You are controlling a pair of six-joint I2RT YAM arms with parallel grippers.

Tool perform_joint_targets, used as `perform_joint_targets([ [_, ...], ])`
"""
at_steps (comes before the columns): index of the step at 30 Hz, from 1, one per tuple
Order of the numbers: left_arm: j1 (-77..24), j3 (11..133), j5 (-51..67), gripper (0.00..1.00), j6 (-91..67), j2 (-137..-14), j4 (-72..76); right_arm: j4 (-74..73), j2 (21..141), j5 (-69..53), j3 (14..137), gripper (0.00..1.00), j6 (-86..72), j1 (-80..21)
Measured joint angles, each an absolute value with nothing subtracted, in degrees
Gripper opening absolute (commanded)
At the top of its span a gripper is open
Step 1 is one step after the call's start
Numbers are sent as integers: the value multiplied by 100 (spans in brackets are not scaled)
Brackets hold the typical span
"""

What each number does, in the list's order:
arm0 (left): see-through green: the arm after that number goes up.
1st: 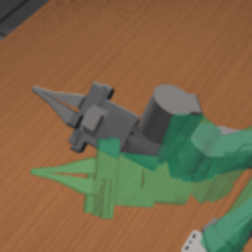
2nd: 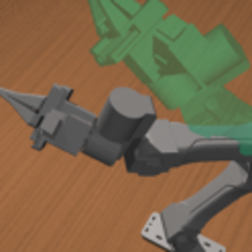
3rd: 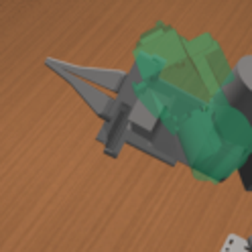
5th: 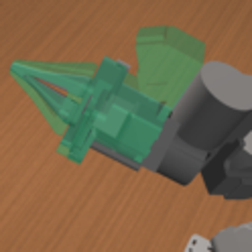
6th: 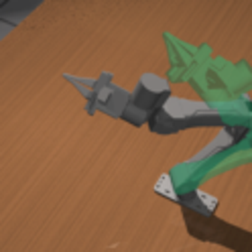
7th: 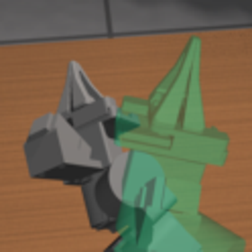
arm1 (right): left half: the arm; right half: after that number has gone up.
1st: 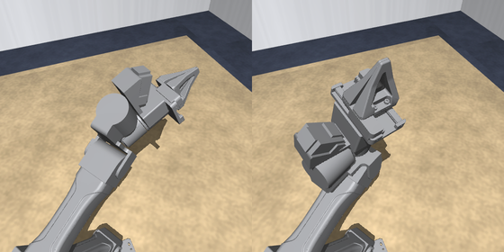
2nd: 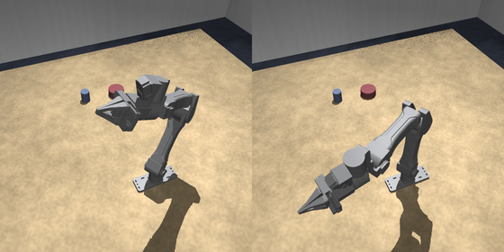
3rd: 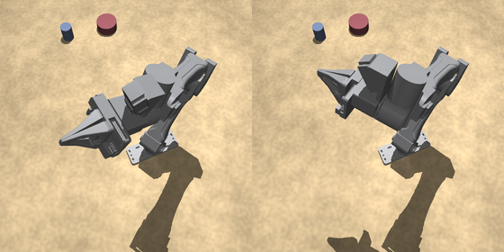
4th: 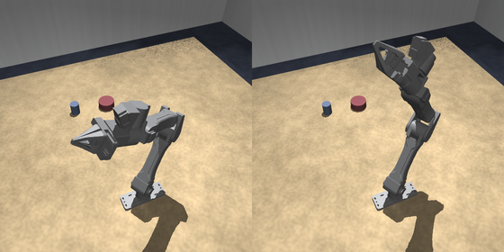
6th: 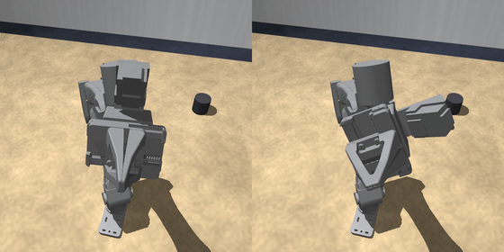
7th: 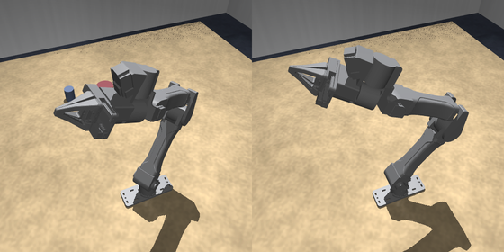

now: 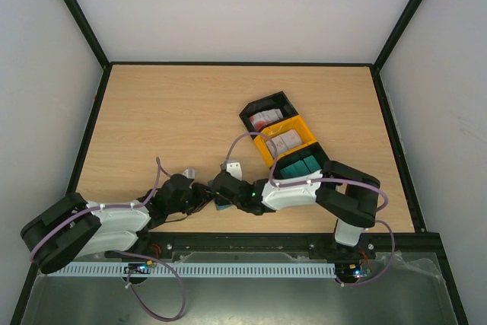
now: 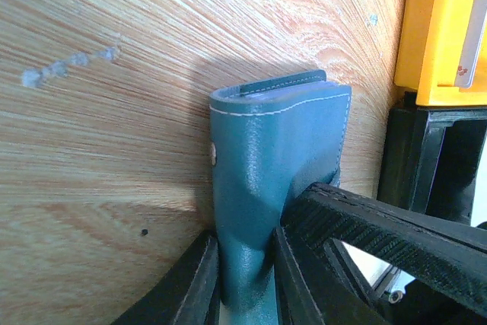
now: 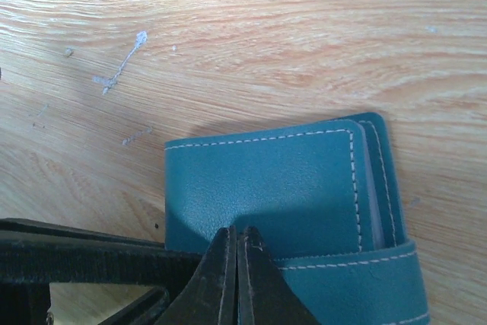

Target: Put the credit cards into the card holder

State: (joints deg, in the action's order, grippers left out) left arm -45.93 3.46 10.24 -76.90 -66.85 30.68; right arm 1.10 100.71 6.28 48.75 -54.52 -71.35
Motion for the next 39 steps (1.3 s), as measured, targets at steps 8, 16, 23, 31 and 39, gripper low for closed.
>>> perform_joint_targets([
  [8, -4593, 349, 1028, 23, -7686, -6685, 3065, 1404, 9727, 19, 3940, 2, -5828, -6952],
  [16, -4593, 381, 1028, 23, -7686, -6685, 3004, 2526, 9717, -1048, 3406, 2, -5944, -6508],
  [23, -4593, 425, 1037, 23, -7649, -6685, 2908, 3380, 9865, -1820, 3089, 2, -6099, -6169],
  [31, -4593, 491, 1048, 23, -7620, -6751, 2875, 4160, 10175, -2679, 2904, 2, -6329, -5765],
  [39, -4582, 561, 1052, 23, -7605, -6781, 2786, 4635, 10525, -3345, 2871, 2, -6396, -5465],
])
